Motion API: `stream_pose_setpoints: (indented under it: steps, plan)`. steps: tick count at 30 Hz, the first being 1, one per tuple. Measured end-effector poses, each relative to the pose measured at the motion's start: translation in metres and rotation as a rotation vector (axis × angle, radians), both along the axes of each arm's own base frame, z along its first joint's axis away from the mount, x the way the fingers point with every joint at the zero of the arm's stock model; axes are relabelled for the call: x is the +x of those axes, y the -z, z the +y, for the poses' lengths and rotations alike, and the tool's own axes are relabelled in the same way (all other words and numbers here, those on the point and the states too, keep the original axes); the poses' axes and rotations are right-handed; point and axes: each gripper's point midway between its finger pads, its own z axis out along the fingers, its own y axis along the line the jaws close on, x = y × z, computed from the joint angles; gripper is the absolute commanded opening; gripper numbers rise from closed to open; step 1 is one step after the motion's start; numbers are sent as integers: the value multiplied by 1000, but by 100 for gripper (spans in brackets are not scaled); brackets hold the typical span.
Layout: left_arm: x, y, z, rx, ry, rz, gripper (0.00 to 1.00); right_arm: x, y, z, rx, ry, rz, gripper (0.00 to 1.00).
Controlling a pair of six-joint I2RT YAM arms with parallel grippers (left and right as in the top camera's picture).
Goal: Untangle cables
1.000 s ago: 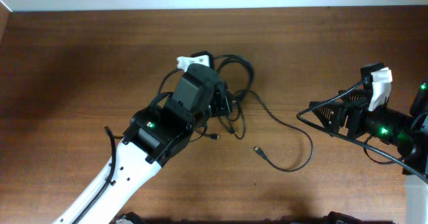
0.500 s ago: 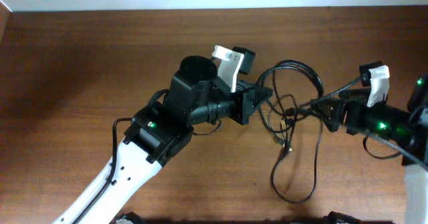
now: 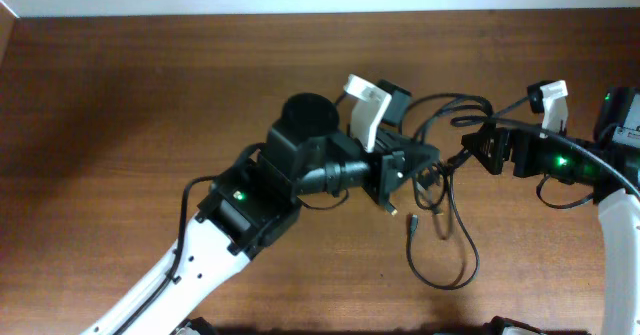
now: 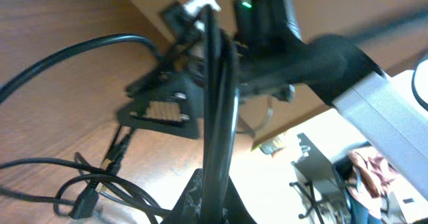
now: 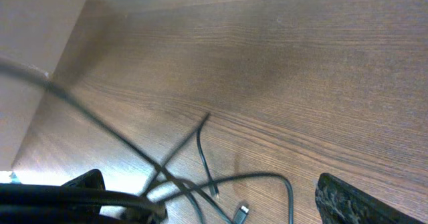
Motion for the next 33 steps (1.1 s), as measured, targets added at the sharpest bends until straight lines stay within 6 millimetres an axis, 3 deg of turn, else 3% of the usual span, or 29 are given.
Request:
stream_pose_setpoints:
  steps: [5,9,14,19,22,27,30,33]
  plan:
    - [-18,-2,-12,-7,51,-7,0,2,1,-1,-6,2,-6,99]
    - [-21,-2,-14,-6,60,-6,0,6,6,-12,-67,39,0,99]
    - [-25,2,-15,0,87,11,0,15,26,-56,-224,289,103,99]
    - [-29,5,-14,12,104,19,0,10,38,-99,-325,569,218,99]
    - [-29,10,-13,32,108,11,0,8,39,-106,-332,632,239,99]
    - [-15,35,-3,142,-8,37,0,5,41,-113,-338,686,261,99]
    - [2,54,11,235,-127,39,35,3,42,-113,-336,697,275,99]
    - [18,74,31,347,-262,36,41,2,43,-113,-337,701,280,99]
